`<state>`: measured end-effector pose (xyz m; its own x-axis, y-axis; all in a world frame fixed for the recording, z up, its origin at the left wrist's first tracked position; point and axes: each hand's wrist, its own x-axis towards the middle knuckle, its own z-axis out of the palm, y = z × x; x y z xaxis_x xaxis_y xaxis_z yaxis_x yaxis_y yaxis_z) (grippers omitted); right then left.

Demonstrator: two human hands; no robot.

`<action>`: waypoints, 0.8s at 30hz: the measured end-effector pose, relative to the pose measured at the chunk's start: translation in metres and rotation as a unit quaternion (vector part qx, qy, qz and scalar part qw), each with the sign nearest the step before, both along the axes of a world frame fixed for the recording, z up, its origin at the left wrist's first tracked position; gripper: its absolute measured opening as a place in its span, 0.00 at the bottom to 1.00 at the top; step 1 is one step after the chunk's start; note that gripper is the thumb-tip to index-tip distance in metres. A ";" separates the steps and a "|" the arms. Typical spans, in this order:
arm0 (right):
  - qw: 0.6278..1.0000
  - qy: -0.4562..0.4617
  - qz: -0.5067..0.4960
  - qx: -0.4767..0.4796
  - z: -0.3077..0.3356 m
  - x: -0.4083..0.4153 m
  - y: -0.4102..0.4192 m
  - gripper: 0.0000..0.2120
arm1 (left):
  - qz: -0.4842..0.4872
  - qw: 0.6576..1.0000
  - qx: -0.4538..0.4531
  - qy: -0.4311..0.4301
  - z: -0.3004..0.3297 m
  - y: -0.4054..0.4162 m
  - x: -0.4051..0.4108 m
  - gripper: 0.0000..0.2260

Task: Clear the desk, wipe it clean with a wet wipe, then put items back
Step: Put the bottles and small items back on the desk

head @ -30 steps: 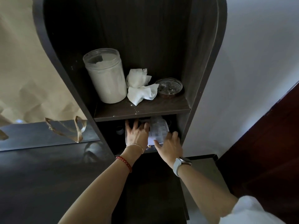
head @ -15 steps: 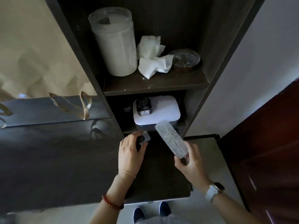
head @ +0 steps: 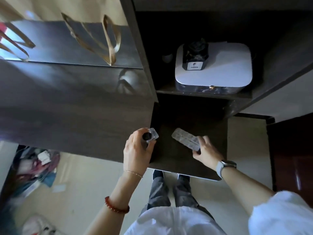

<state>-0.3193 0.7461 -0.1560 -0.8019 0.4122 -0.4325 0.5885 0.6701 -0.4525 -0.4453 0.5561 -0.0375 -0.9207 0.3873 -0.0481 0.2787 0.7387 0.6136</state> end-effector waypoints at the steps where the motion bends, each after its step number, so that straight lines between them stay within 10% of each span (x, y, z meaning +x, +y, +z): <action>1: 1.000 -0.004 0.008 -0.004 -0.005 -0.001 0.002 0.25 | 0.007 1.000 -0.002 -0.004 -0.001 -0.001 0.002 0.13; 18: 0.976 -0.119 0.106 0.146 -0.018 -0.002 0.024 0.32 | 0.040 0.999 -0.014 0.007 -0.002 -0.010 0.014 0.14; 24: 0.990 0.061 -0.013 0.124 0.023 -0.015 -0.007 0.22 | 0.044 0.999 0.006 -0.020 0.006 -0.017 0.001 0.13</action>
<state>-0.3347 0.7388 -0.1325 -0.8292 0.5153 -0.2165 0.5588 0.7544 -0.3444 -0.4445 0.5392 -0.0319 -0.9486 0.3060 -0.0807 0.1886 0.7516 0.6321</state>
